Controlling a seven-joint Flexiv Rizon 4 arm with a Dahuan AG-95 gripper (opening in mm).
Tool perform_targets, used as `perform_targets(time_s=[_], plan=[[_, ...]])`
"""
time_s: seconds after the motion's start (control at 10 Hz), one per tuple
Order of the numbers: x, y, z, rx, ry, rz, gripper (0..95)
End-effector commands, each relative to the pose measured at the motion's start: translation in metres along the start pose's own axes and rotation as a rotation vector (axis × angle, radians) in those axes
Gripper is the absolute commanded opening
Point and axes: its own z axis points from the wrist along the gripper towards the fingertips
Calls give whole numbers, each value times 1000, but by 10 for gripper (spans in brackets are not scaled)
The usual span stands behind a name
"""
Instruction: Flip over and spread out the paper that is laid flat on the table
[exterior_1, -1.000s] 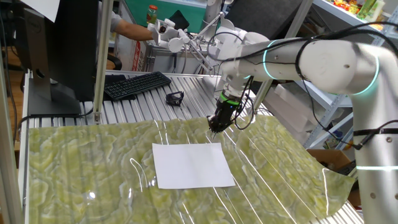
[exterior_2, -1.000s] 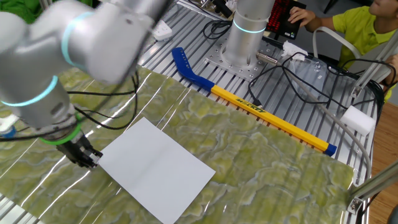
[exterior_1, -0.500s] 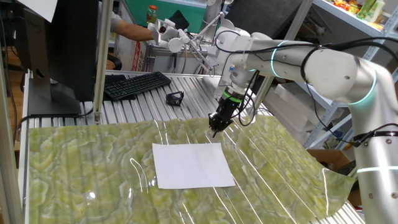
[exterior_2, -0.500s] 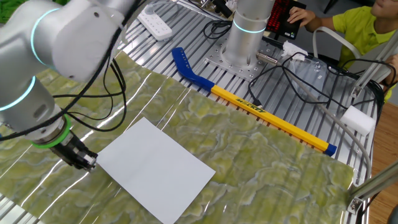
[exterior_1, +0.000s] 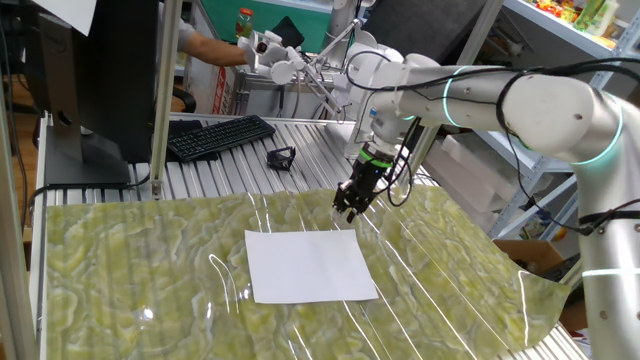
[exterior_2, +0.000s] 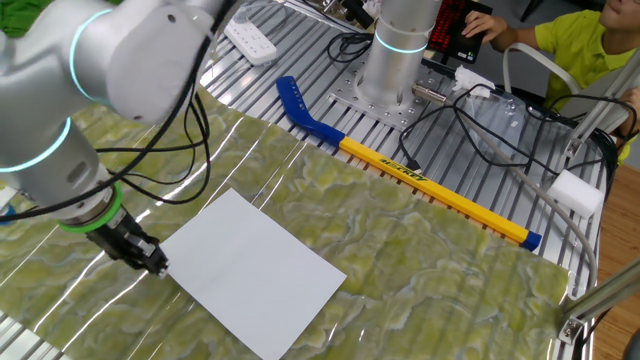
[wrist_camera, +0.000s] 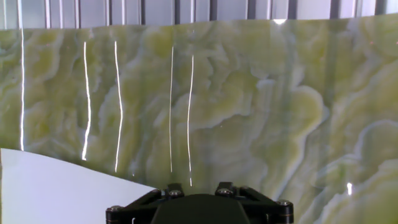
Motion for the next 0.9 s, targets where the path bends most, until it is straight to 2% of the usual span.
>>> perform_targets(time_s=[0.1,0.2,0.5,0.6,0.9], plan=[[-6,-3,1,-19,14,-7,570],[-6,-3,1,-35,20,-8,570],[-7,-3,2,-58,32,-3,570],[-7,-3,3,-65,32,-4,380],[-6,-3,4,-71,30,-9,380]])
